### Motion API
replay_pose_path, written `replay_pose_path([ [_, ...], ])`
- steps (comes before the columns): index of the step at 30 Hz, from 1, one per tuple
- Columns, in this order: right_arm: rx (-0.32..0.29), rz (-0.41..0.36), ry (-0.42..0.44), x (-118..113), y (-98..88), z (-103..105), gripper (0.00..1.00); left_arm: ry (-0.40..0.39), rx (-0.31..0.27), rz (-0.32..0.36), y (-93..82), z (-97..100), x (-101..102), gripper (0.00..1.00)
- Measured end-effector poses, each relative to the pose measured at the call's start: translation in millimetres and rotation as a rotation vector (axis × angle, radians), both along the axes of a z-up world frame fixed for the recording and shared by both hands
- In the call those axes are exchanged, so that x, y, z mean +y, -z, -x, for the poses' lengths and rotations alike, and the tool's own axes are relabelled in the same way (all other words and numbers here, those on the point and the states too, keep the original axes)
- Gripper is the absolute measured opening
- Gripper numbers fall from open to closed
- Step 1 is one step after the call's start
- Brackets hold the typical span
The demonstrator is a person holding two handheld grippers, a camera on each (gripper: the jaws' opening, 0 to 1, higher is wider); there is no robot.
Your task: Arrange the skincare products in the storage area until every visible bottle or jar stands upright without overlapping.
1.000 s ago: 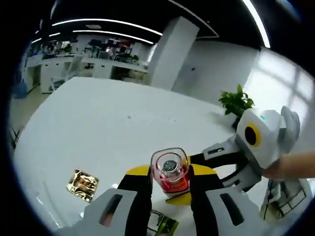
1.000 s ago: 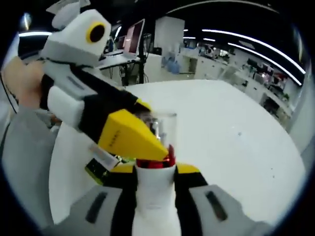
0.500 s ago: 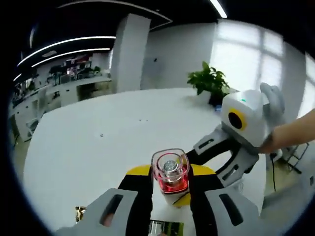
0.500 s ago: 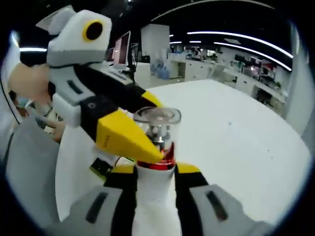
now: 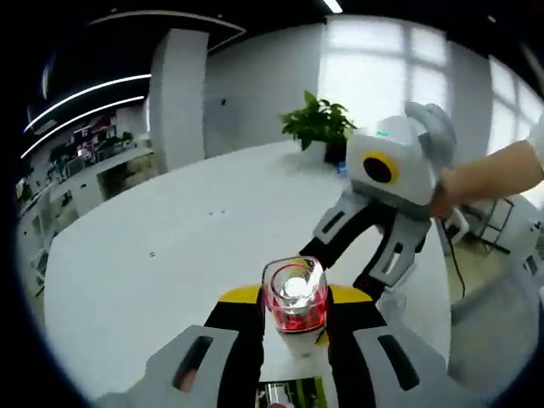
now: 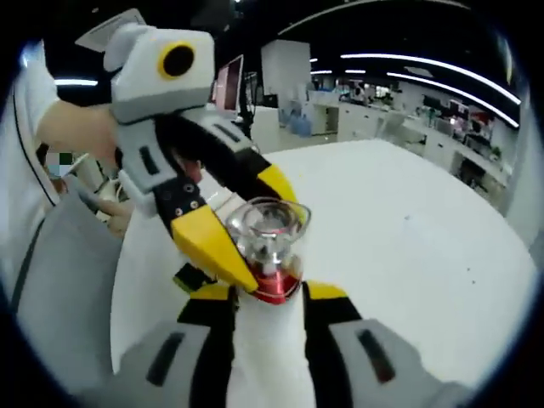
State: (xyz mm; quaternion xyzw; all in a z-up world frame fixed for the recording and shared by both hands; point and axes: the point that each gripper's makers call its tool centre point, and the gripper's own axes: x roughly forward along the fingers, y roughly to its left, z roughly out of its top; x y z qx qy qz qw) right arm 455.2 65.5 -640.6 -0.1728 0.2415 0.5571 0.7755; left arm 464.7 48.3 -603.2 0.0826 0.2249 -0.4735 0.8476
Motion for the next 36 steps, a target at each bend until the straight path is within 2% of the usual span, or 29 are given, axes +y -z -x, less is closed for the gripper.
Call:
replay_pose_path([
  [7,-0.004,0.023,-0.067,-1,0.5,0,0.36,0.09,-0.024,-0.014,0.1,6.8,-9,0.24],
  [10,0.012,0.016,-0.093,2,0.8,7,0.32,0.123,-0.027,-0.012,0.4,6.3,-9,0.24],
  [11,-0.004,0.021,-0.085,1,0.9,4,0.32,0.14,-0.025,-0.012,0.8,7.7,-10,0.24],
  [19,-0.011,0.043,-0.074,-3,0.2,2,0.31,0.224,-0.029,-0.005,1.0,7.2,-14,0.24],
  [24,-0.022,0.078,-0.1,-12,0.3,3,0.3,0.282,-0.038,0.004,0.5,9.7,-21,0.24],
  [36,-0.028,0.15,-0.151,-33,1.2,5,0.28,0.357,-0.036,0.05,-1.0,12.2,-41,0.24],
])
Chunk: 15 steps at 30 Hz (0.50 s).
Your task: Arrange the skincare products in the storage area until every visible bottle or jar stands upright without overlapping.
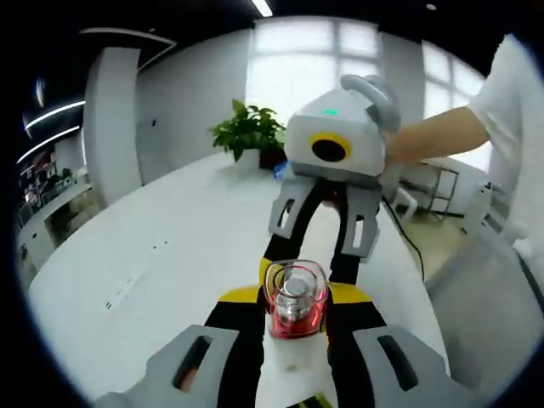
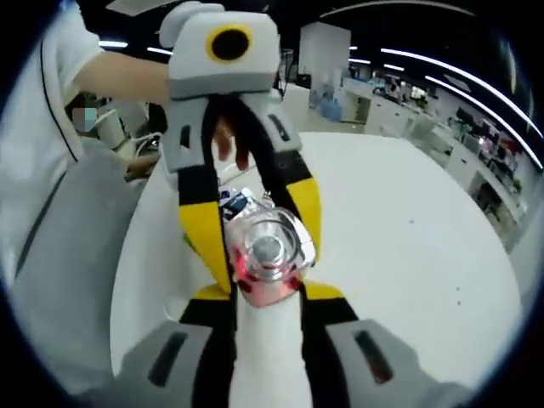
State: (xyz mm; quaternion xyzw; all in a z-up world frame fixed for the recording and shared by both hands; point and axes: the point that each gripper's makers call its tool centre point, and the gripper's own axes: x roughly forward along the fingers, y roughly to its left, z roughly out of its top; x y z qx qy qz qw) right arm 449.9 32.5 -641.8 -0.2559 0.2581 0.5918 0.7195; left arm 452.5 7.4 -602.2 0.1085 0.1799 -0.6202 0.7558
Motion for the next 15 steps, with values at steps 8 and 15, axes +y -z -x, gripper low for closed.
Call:
replay_pose_path([
  [8,-0.028,0.038,-0.017,-5.9,-1.6,1.8,0.27,0.028,0.003,0.008,-0.9,2.8,-6.0,0.24],
  [15,-0.057,0.054,-0.026,-9.1,-5.3,3.9,0.26,0.042,-0.004,0.016,-1.6,6.0,-7.8,0.24],
])
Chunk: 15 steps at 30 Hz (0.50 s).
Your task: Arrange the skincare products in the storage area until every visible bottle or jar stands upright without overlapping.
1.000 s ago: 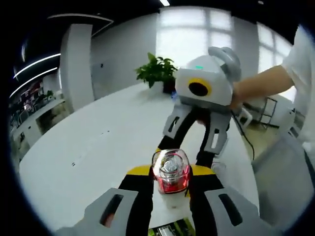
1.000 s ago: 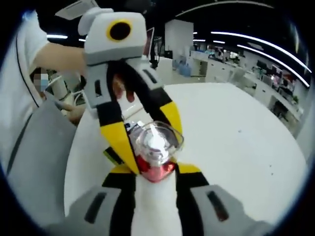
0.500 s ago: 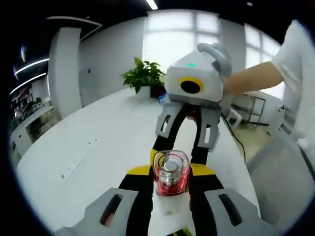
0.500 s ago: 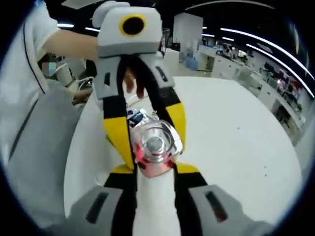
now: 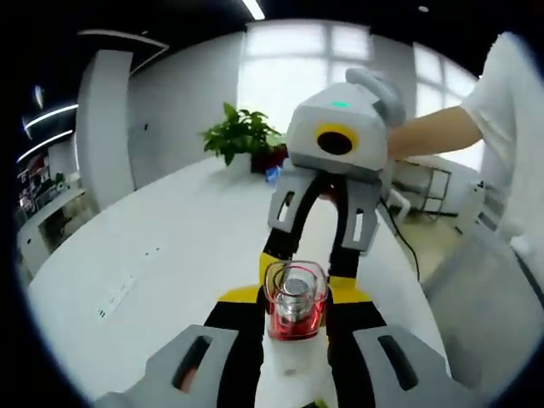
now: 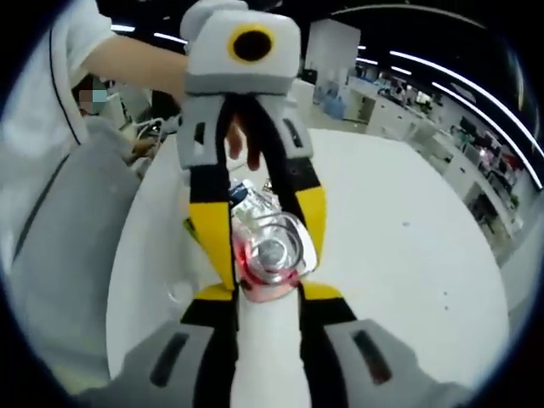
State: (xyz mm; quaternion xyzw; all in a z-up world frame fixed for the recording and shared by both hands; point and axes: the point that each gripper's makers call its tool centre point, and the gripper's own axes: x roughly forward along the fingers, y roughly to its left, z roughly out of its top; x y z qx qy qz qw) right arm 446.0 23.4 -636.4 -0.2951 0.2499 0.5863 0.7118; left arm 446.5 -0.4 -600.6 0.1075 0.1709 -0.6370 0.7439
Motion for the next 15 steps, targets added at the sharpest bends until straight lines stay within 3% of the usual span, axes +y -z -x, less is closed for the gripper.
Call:
replay_pose_path([
  [6,0.021,-0.037,0.017,3,2.7,-1,0.27,-0.009,0.008,0.006,1.2,0.4,7,0.25],
  [10,0.028,-0.014,0.018,2,11.7,1,0.24,-0.021,0.014,0.0,2.6,-0.7,12,0.25],
  [15,0.03,-0.008,0.011,1,10.0,3,0.22,-0.024,0.013,-0.078,21.8,1.1,20,0.24],
])
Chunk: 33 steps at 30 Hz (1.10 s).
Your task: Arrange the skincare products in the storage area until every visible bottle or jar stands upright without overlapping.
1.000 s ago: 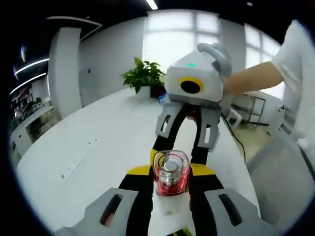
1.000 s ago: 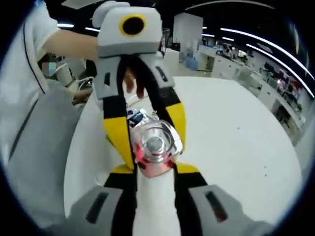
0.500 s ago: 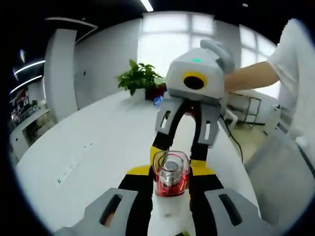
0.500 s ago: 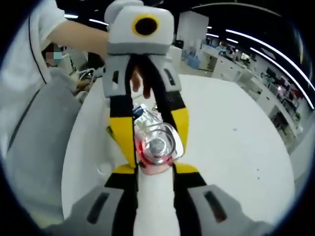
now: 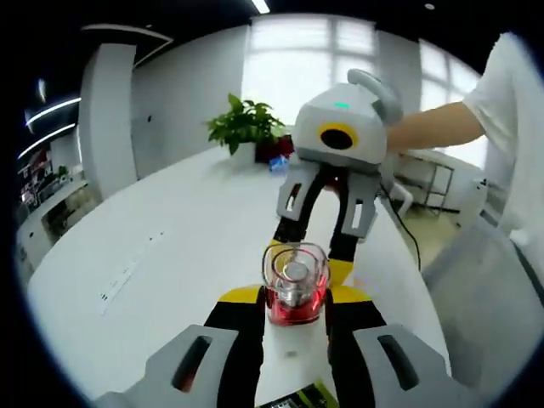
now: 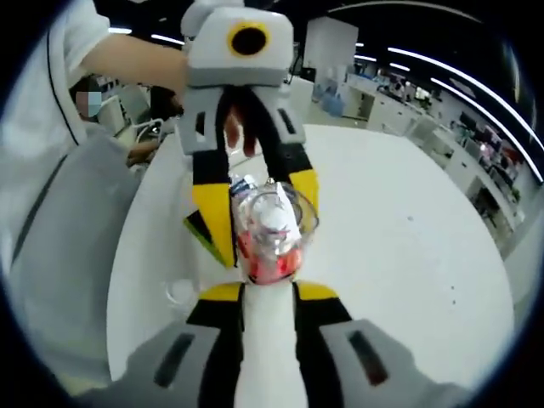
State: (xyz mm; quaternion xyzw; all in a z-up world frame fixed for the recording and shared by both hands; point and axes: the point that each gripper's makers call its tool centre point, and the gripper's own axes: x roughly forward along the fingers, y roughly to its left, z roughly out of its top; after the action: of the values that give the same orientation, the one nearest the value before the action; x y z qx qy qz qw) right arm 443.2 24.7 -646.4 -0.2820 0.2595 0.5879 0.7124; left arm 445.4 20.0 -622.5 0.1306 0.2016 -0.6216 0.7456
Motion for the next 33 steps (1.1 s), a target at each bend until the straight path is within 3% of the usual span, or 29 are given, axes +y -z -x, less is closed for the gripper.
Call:
replay_pose_path([
  [3,-0.001,-0.007,0.005,-1,-5.2,-2,0.25,0.005,-0.007,-0.081,22.8,2.3,5,0.25],
  [10,-0.007,-0.045,0.008,1,-20.1,-5,0.28,-0.004,-0.005,-0.124,42.8,1.1,9,0.23],
  [16,-0.007,-0.1,0.002,10,-31.1,-2,0.27,0.002,0.006,-0.122,47.1,0.1,4,0.23],
  [33,-0.005,-0.133,0.11,-1,-32.3,0,0.27,0.113,0.02,-0.111,46.4,-0.8,-9,0.23],
])
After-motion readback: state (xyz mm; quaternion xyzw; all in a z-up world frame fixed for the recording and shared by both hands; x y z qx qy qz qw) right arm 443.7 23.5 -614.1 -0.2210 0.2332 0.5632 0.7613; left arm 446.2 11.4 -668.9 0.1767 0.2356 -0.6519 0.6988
